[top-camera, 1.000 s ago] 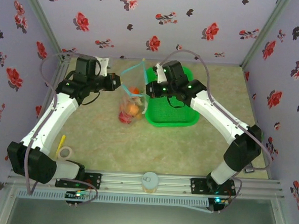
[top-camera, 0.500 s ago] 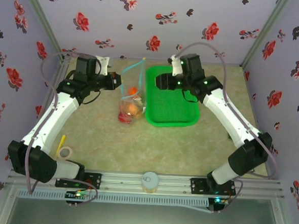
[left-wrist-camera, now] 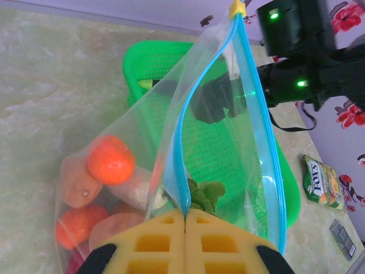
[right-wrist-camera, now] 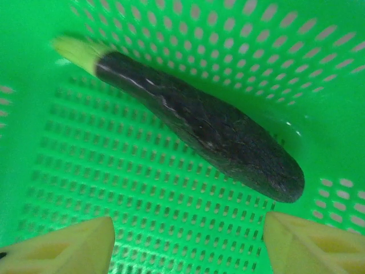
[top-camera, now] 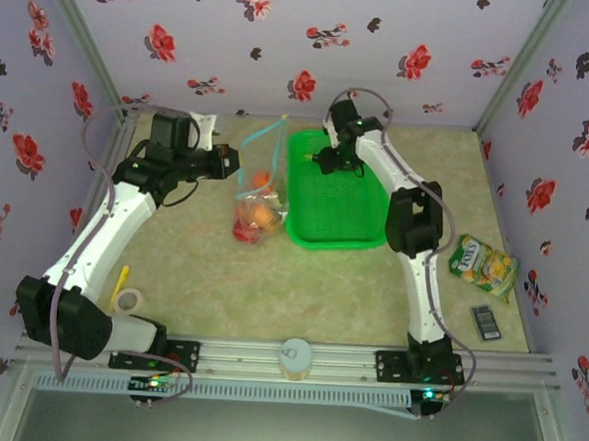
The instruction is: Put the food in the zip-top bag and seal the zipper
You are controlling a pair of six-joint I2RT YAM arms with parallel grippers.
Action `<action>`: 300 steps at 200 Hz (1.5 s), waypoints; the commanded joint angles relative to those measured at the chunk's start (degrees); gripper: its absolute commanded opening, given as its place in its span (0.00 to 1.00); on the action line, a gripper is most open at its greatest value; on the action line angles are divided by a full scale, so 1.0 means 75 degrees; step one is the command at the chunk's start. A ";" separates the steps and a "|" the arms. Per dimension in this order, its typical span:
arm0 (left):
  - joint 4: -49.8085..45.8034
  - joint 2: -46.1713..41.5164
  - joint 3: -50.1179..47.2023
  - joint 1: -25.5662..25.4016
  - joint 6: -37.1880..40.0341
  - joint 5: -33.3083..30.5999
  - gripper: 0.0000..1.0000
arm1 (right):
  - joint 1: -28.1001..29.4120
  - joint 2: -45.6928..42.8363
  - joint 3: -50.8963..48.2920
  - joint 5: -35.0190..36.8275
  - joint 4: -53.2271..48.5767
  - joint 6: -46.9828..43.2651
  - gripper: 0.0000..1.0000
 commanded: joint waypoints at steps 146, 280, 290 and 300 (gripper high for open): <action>0.0127 -0.0026 -0.0115 0.0085 0.0047 0.0156 0.00 | -0.0410 0.1323 0.1119 -0.0679 -0.0111 -0.0086 0.77; 0.0250 -0.0202 -0.0256 0.0074 0.0012 0.0205 0.00 | -0.0182 -0.0342 -0.1032 -0.2732 0.0147 -0.0028 0.52; 0.0277 -0.0214 -0.0267 0.0079 0.0000 0.0211 0.00 | -0.0137 -0.0648 -0.1548 -0.2819 0.0362 0.0006 0.52; 0.0321 -0.0226 -0.0291 0.0080 -0.0023 0.0205 0.00 | -0.0101 -0.0893 -0.1981 -0.2931 0.0546 0.0062 0.52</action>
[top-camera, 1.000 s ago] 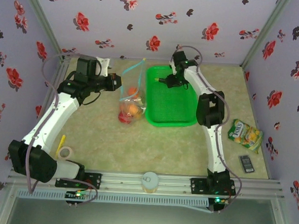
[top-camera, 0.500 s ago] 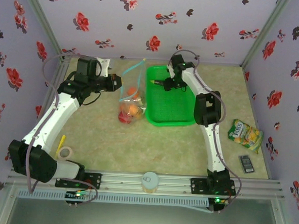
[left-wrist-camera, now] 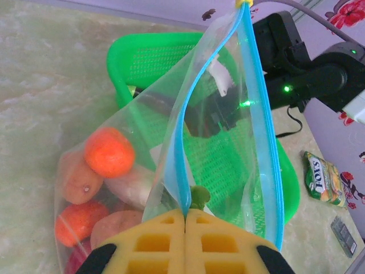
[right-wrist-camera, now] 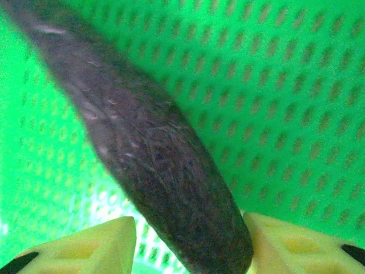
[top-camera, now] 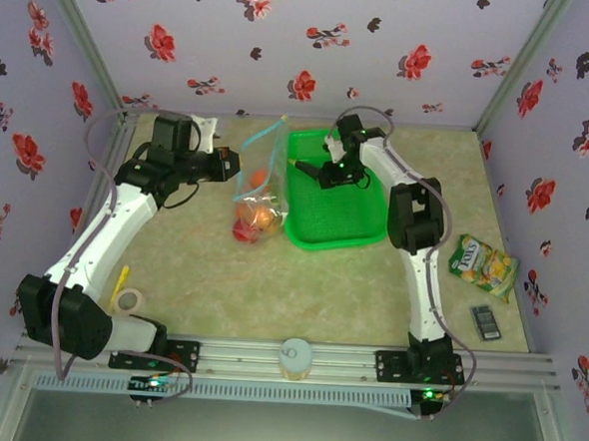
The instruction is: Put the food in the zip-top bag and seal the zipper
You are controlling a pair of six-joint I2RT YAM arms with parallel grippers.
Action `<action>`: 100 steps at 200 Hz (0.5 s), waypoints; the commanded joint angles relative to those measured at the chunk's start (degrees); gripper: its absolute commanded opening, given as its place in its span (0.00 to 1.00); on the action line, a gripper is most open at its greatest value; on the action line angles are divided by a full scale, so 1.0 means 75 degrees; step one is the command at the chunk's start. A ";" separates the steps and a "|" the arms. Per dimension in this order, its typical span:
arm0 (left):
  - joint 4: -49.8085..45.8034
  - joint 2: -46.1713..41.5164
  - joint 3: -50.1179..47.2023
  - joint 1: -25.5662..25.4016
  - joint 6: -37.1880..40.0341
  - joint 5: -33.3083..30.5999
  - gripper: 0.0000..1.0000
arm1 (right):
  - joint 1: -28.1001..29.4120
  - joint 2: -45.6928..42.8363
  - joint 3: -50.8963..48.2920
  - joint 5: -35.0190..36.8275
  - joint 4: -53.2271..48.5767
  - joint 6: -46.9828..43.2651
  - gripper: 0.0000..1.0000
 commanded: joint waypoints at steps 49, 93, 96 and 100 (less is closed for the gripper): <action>0.0275 -0.0299 -0.0195 0.0060 -0.0069 0.0205 0.00 | 0.0446 -0.1372 -0.1639 -0.0316 0.0735 0.0271 0.61; 0.0251 -0.0357 -0.0190 0.0067 -0.0070 0.0226 0.00 | 0.0638 -0.0896 -0.0922 0.0882 0.0893 0.0940 0.63; 0.0243 -0.0352 -0.0190 0.0061 -0.0070 0.0225 0.00 | 0.0660 -0.0858 -0.0871 0.0963 0.0895 0.0964 0.63; 0.0234 -0.0353 -0.0175 0.0060 -0.0058 0.0221 0.00 | 0.0689 -0.0798 -0.0802 0.1054 0.0880 0.0974 0.63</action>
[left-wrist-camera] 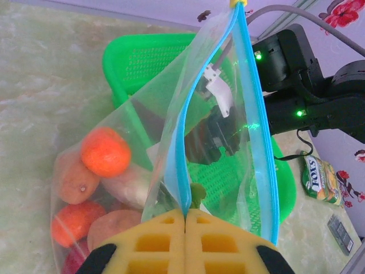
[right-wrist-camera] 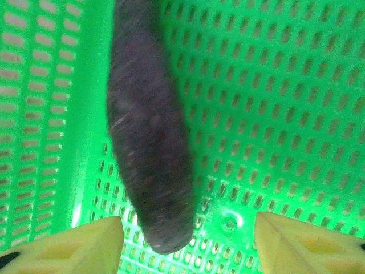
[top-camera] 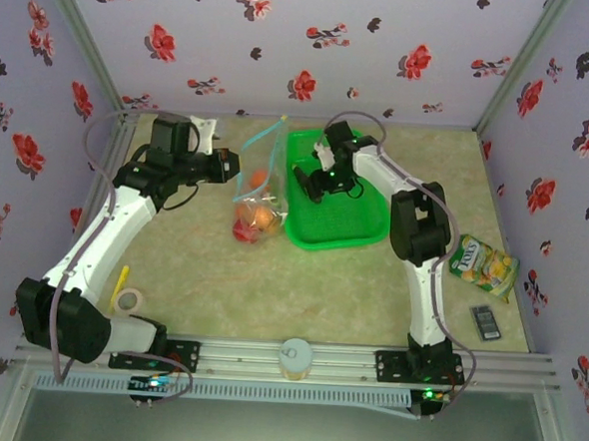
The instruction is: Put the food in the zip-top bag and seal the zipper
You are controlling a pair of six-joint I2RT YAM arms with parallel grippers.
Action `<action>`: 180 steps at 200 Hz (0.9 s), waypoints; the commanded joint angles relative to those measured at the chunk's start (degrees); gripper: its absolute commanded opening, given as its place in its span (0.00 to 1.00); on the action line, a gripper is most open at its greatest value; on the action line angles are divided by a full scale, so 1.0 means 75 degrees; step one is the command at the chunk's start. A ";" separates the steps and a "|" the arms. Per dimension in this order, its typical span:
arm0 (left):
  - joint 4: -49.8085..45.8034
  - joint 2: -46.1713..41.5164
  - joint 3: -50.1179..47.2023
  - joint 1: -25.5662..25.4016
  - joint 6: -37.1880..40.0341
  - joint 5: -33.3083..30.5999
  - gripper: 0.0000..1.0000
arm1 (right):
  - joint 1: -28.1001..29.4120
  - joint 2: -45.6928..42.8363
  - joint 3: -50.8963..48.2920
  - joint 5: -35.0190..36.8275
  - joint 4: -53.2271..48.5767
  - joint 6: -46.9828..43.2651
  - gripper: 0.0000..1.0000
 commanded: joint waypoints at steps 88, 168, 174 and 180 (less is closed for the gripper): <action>0.0026 -0.0151 0.0046 0.0062 0.0006 0.0151 0.00 | 0.0426 0.0819 0.0905 0.0491 -0.0015 0.0517 0.63; 0.0073 -0.0105 0.0030 0.0060 0.0003 0.0176 0.00 | 0.0577 0.1034 0.0867 -0.0120 0.0022 0.0721 0.55; 0.0079 -0.0117 0.0019 0.0069 0.0003 0.0168 0.00 | 0.0579 0.1046 0.0869 -0.0159 0.0035 0.0738 0.52; 0.0081 -0.0135 0.0003 0.0063 0.0003 0.0165 0.00 | 0.0590 0.1057 0.0850 -0.0172 0.0040 0.0752 0.49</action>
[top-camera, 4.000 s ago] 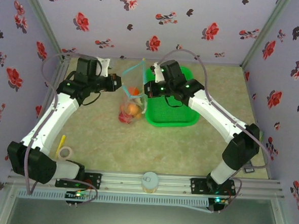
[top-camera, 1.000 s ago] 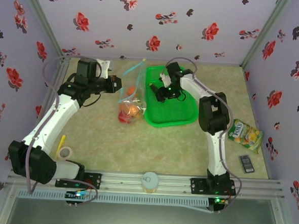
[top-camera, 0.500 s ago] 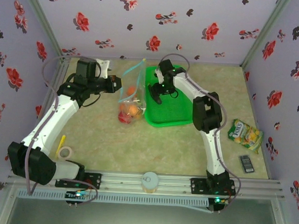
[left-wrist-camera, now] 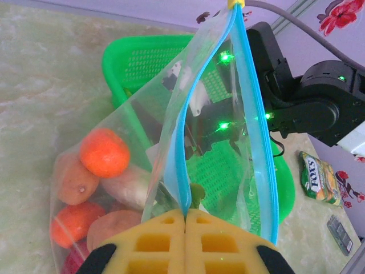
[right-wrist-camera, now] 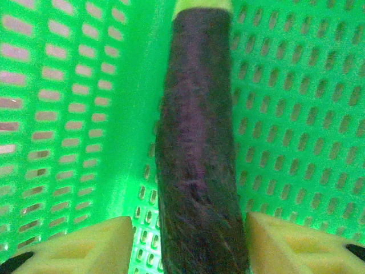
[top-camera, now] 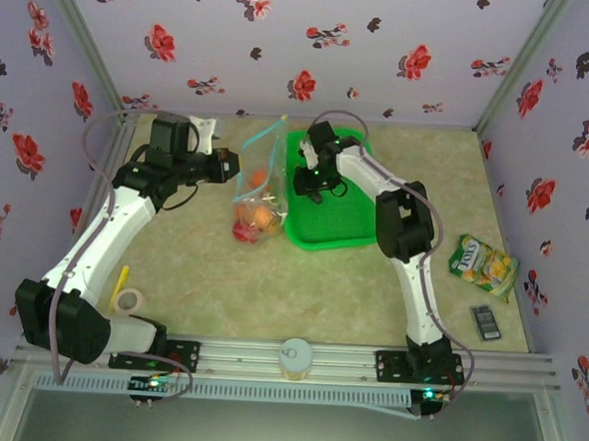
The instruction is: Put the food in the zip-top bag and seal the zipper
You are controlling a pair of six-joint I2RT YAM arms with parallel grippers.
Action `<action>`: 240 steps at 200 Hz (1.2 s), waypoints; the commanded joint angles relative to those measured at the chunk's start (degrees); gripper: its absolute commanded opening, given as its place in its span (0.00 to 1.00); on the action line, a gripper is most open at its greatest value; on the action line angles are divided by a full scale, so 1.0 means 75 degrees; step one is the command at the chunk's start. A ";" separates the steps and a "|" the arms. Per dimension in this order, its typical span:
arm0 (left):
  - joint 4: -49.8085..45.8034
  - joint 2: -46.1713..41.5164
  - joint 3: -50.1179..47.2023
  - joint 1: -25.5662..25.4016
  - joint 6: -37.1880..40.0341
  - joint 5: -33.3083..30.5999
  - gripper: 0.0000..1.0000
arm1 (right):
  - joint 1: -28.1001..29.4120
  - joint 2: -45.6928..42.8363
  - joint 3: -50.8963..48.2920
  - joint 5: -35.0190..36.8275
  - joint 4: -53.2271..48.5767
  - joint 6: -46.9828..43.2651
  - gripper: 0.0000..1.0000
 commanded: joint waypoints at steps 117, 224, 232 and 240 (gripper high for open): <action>0.0399 -0.0198 -0.0336 0.0018 -0.0253 0.0324 0.00 | 0.0107 -0.3580 -0.3911 0.1860 0.2722 0.1845 0.13; 0.1517 0.0398 -0.0029 -0.0828 -0.0811 0.0502 0.00 | 0.2030 -0.7863 -0.6238 0.3375 0.6440 0.3077 0.08; 0.1555 0.0410 -0.0041 -0.0846 -0.0857 0.0497 0.00 | 0.2201 -0.7809 -0.6322 0.3488 0.6849 0.3109 0.07; 0.1592 0.0408 -0.0060 -0.0845 -0.0883 0.0496 0.00 | 0.2364 -0.7695 -0.6330 0.3576 0.7142 0.3132 0.07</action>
